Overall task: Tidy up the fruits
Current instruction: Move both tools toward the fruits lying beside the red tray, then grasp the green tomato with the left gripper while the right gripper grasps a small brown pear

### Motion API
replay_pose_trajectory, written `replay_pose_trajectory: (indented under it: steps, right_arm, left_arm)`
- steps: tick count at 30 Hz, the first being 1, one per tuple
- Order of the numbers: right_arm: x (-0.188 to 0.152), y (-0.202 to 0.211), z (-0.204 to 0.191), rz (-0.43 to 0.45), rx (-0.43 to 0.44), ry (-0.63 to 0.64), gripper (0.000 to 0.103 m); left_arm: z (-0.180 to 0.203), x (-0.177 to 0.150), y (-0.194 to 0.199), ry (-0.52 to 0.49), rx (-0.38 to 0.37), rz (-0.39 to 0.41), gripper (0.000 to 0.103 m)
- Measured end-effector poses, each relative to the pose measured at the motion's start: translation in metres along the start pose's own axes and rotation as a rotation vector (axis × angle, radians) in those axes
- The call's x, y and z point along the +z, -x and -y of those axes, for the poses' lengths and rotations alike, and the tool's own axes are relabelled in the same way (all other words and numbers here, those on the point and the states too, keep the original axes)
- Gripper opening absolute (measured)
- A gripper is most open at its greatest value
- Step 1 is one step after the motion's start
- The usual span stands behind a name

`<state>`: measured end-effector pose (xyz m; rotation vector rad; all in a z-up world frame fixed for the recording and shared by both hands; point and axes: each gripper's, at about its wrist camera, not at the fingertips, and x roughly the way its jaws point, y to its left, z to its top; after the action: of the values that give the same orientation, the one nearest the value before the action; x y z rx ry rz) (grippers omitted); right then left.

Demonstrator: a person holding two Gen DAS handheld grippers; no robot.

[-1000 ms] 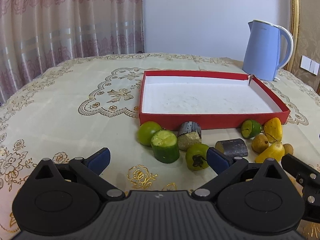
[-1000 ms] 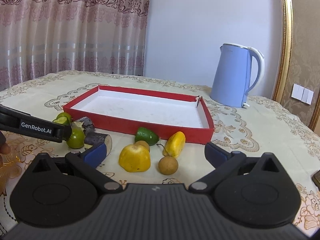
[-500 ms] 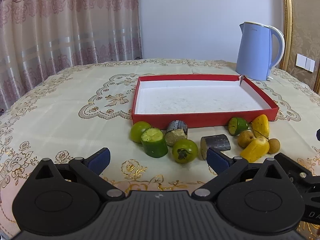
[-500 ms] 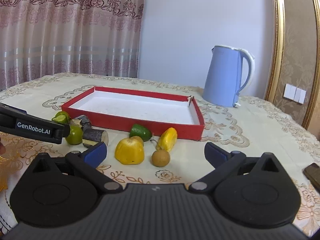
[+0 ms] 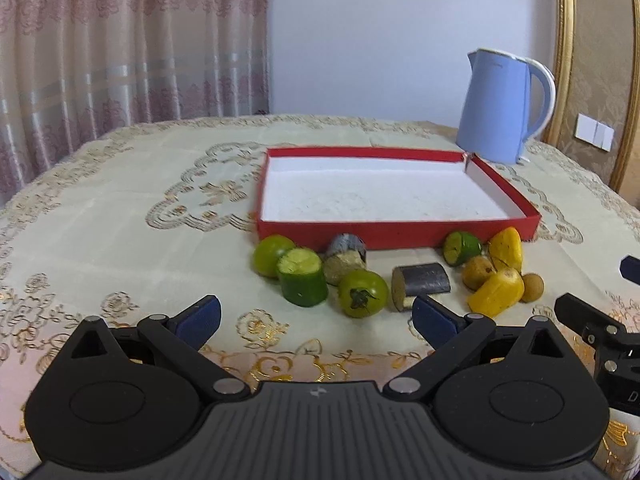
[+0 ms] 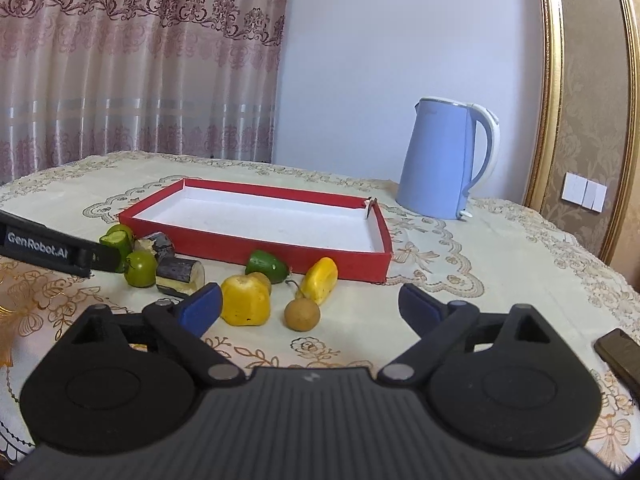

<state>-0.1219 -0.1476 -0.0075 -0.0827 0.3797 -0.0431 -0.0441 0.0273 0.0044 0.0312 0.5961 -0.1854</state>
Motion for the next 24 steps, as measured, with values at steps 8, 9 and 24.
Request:
replay_pose_trajectory:
  steps: [8, 9, 24]
  right_arm:
    - [-0.003, -0.009, -0.003, -0.011, 0.007, -0.001, 0.094]
    - [-0.004, -0.010, -0.003, -0.012, 0.010, -0.005, 0.094]
    - [-0.006, -0.023, 0.002, -0.025, 0.012, -0.032, 0.095]
  left_arm:
    - [-0.007, 0.000, -0.015, -0.011, -0.011, -0.013, 0.099]
    - [-0.009, 0.001, -0.017, -0.004, -0.020, -0.024, 0.099]
    - [0.006, 0.010, -0.044, -0.022, -0.156, -0.090, 0.059]
